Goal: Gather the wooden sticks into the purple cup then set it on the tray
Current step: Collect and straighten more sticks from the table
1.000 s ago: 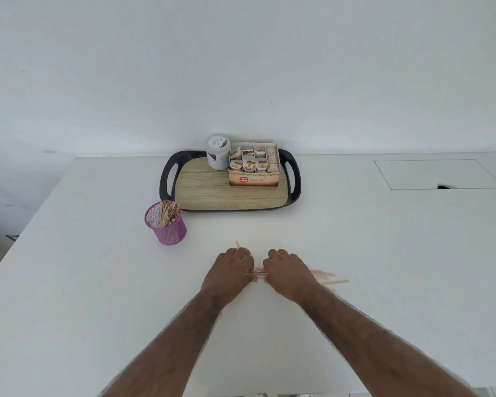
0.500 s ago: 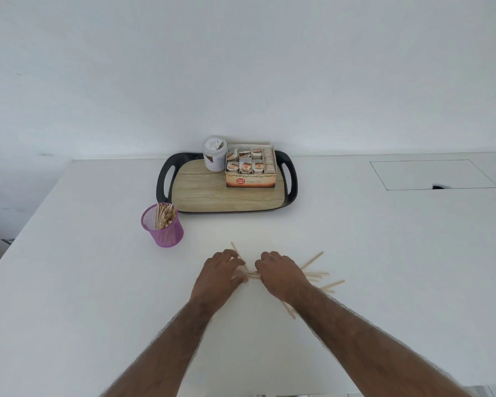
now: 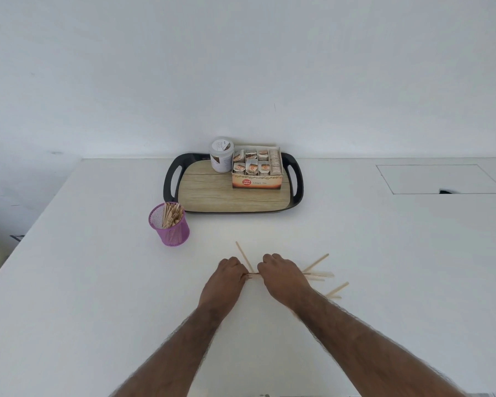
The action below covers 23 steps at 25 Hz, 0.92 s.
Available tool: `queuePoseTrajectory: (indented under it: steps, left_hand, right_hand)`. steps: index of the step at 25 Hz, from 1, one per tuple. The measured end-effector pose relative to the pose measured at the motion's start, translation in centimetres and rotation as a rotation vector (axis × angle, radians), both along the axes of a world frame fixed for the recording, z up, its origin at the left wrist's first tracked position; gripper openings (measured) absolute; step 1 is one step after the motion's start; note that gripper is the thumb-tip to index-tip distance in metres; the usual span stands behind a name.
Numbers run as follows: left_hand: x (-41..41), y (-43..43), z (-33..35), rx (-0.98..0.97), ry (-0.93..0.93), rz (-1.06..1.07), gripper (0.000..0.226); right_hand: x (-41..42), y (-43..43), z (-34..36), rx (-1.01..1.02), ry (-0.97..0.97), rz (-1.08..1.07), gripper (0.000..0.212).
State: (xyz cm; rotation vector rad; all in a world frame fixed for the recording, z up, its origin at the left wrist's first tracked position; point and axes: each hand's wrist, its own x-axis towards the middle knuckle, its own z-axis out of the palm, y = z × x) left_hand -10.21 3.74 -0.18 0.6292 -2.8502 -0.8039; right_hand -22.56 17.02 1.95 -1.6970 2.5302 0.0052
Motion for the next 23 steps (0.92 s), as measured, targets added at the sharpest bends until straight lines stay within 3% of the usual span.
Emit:
queuePoseTrajectory:
  steps: [8, 14, 23]
  left_hand:
    - [0.3, -0.3, -0.2, 0.108, 0.143, 0.060, 0.014]
    - [0.5, -0.4, 1.0, 0.230, 0.448, 0.343, 0.015]
    - [-0.9, -0.5, 2.8, 0.439, 0.477, 0.583, 0.021]
  right_hand:
    - [-0.5, 0.2, -0.5, -0.061, -0.053, -0.001, 0.027]
    - [-1.8, 0.1, 0.4, -0.106, -0.224, -0.056, 0.018]
    - [-2.5, -0.3, 1.1, -0.129, -0.340, -0.084, 0.015]
